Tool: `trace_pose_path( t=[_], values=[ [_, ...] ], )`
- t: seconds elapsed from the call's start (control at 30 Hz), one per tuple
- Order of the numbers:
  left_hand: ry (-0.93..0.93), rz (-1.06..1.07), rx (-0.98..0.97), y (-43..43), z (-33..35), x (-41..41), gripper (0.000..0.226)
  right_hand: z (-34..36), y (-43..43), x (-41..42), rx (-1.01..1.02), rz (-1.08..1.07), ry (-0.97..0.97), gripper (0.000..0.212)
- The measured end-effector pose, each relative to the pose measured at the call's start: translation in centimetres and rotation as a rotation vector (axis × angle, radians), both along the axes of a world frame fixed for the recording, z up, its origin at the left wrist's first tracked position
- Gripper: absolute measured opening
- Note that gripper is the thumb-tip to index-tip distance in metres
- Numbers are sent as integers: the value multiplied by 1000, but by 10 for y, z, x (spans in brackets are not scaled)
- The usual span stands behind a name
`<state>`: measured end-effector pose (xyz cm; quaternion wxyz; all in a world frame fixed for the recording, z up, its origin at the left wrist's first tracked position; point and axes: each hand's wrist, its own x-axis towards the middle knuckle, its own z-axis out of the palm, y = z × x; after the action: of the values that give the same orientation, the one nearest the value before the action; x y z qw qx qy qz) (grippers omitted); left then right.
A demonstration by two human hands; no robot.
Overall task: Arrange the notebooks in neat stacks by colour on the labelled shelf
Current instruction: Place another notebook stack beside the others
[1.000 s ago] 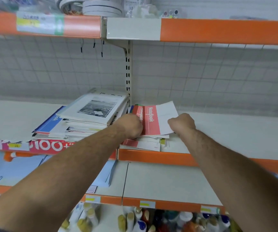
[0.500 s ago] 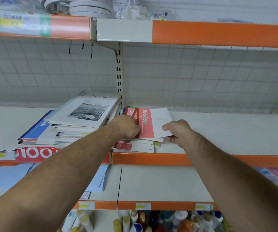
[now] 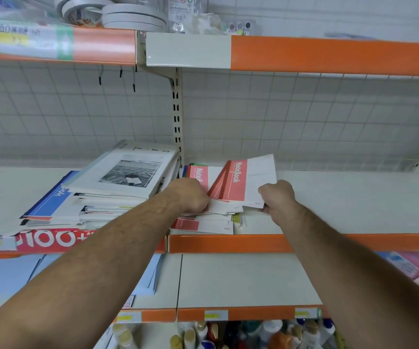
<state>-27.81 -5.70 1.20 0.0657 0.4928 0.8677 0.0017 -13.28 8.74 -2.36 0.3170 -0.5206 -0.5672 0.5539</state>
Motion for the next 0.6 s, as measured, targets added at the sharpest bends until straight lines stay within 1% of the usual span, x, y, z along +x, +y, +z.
trace_pose_path(
  t=[0.1, 0.2, 0.27, 0.33, 0.5, 0.6],
  values=[
    [-38, 7, 17, 0, -4, -8, 32, -1, -3, 3, 20, 35, -16, 23],
    [-76, -26, 2, 0, -4, -10, 37, -4, -9, 3, -43, 122, -20, 23],
    [-85, -43, -5, 0, -2, -6, 37, -4, -15, 1, -56, 166, -45, 22],
    [-94, -56, 4, 0, -3, -5, 35, -4, -18, 0, -52, 180, -71, 26],
    [-138, -37, 39, -1, -5, -7, 42, -6, -17, 2, -53, 148, -52, 31],
    [-214, 38, 92, -2, -3, -5, 37, -4, -15, 4, -62, 72, -14, 25]
  ],
)
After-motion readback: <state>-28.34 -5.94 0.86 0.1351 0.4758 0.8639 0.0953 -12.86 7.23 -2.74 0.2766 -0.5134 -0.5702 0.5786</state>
